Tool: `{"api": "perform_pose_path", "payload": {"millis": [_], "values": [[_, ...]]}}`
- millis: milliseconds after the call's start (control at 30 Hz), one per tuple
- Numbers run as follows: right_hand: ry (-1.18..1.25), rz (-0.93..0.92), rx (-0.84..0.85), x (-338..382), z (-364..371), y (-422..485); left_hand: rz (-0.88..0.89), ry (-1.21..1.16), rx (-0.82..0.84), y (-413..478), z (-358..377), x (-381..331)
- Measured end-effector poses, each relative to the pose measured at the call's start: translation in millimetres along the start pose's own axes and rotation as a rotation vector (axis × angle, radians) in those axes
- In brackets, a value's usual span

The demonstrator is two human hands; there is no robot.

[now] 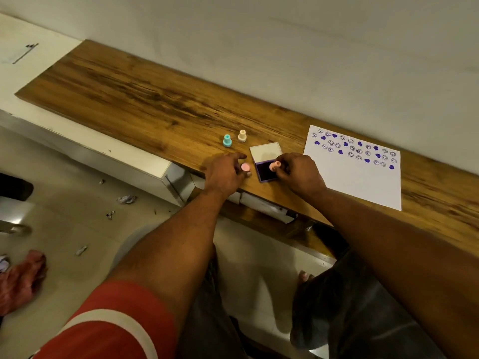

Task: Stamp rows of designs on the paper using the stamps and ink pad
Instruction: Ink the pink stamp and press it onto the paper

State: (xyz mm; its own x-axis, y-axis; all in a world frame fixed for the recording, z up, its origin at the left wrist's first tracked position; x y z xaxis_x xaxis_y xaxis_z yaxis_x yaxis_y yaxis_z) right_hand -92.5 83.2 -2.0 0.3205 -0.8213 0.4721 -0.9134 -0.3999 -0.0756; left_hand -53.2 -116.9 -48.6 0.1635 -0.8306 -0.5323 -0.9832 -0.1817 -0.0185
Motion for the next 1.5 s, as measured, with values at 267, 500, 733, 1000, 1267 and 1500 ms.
{"api": "perform_pose_path", "payload": {"millis": [267,500,733,1000,1267,1500], "values": [[-0.061,-0.057,0.008,8,4,8,0.178,0.107,0.052,-1,7,-35],[0.018,-0.185,-0.278,44,-46,10,0.152,0.118,0.078,-1,11,-35],[-0.112,-0.033,0.06,19,33,0,0.112,0.162,0.089,-1,11,-36],[-0.157,-0.052,0.091,21,31,7,0.092,0.15,0.111,-1,9,-39],[0.052,-0.061,-0.101,2,-17,15,0.266,0.201,0.029,13,-6,-86],[0.062,0.207,-0.282,-109,-80,34,0.401,0.362,0.062,17,33,-157]]}}
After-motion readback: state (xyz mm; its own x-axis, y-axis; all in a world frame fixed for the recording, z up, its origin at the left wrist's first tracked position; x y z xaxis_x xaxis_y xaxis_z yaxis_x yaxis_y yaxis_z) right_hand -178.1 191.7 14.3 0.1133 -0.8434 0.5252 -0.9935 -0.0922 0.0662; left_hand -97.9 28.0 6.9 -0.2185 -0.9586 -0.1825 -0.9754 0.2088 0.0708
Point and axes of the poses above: each hand's wrist, its own y-axis towards the middle knuckle, its own z-axis out of the palm, x = y × z, the point moved 10 cm from there along y, towards the middle knuckle, and after that the axes turned 3 degrees about z, right-handed, at the moved point
